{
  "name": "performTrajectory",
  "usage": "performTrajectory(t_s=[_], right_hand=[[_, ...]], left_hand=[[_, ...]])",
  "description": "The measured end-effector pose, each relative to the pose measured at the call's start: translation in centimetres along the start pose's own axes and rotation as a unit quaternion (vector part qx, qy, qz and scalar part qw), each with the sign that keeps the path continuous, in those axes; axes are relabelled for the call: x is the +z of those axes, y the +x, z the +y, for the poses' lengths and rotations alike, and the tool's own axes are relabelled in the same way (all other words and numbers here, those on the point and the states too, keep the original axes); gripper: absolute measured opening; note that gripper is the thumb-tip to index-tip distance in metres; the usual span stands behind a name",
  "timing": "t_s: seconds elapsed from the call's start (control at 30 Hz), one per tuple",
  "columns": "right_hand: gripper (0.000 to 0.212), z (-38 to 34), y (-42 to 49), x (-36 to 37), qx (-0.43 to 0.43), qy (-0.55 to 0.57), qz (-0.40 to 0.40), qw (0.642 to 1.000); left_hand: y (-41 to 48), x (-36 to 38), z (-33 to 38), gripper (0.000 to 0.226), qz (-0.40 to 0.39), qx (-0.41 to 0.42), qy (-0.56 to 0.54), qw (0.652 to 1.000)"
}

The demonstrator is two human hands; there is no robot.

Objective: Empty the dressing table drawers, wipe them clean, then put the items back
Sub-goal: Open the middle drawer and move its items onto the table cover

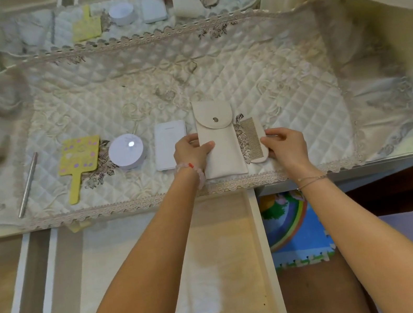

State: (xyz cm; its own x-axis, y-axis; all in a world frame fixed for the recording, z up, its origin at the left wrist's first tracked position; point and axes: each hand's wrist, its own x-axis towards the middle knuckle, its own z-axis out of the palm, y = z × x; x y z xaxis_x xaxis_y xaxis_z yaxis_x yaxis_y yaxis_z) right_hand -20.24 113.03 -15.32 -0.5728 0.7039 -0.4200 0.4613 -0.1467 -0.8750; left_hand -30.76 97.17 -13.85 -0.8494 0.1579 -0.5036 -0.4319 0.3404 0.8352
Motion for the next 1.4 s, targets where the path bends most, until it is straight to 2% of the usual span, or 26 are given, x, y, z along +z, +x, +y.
performTrajectory(t_s=[0.2,0.4,0.5,0.57,0.67,0.77,0.9,1.0,1.17,1.4], right_hand=[[0.03,-0.1,-1.4,0.0,-0.053,-0.077,0.026,0.995],[0.039,0.4,-3.4,-0.5,-0.082,-0.093,0.02,0.992],[0.045,0.7,-4.6,-0.9,-0.119,-0.15,0.015,0.981],[0.049,0.7,-5.5,-1.2,-0.157,-0.198,0.005,0.967],[0.055,0.8,-7.2,-1.3,-0.216,-0.247,-0.011,0.944],[0.058,1.3,-9.5,-1.3,-0.261,-0.274,-0.026,0.925],[0.058,2.4,-13.0,-0.8,-0.312,-0.329,-0.036,0.89],[0.058,3.7,-15.9,0.0,-0.34,-0.355,-0.055,0.869],[0.06,6.4,-20.0,1.3,-0.349,-0.398,-0.075,0.845],[0.059,7.9,-25.3,3.5,-0.33,-0.418,-0.05,0.845]], left_hand=[[-0.5,0.3,-0.1,0.037,-0.002,0.047,0.073,0.996],[-1.8,-1.0,-0.4,0.044,-0.026,0.083,0.11,0.99],[-3.0,-2.1,-0.6,0.049,-0.029,0.104,0.11,0.988],[-4.4,-3.1,-0.8,0.046,-0.031,0.147,0.134,0.98],[-6.6,-5.3,-1.5,0.045,-0.009,0.236,0.195,0.952],[-8.7,-8.0,-2.8,0.048,0.013,0.293,0.298,0.908],[-11.9,-11.8,-5.5,0.052,0.044,0.346,0.417,0.839],[-14.1,-14.3,-8.0,0.055,0.072,0.345,0.484,0.801],[-16.8,-17.9,-11.3,0.055,0.082,0.339,0.527,0.775],[-18.6,-21.7,-12.3,0.057,0.06,0.365,0.523,0.768]])
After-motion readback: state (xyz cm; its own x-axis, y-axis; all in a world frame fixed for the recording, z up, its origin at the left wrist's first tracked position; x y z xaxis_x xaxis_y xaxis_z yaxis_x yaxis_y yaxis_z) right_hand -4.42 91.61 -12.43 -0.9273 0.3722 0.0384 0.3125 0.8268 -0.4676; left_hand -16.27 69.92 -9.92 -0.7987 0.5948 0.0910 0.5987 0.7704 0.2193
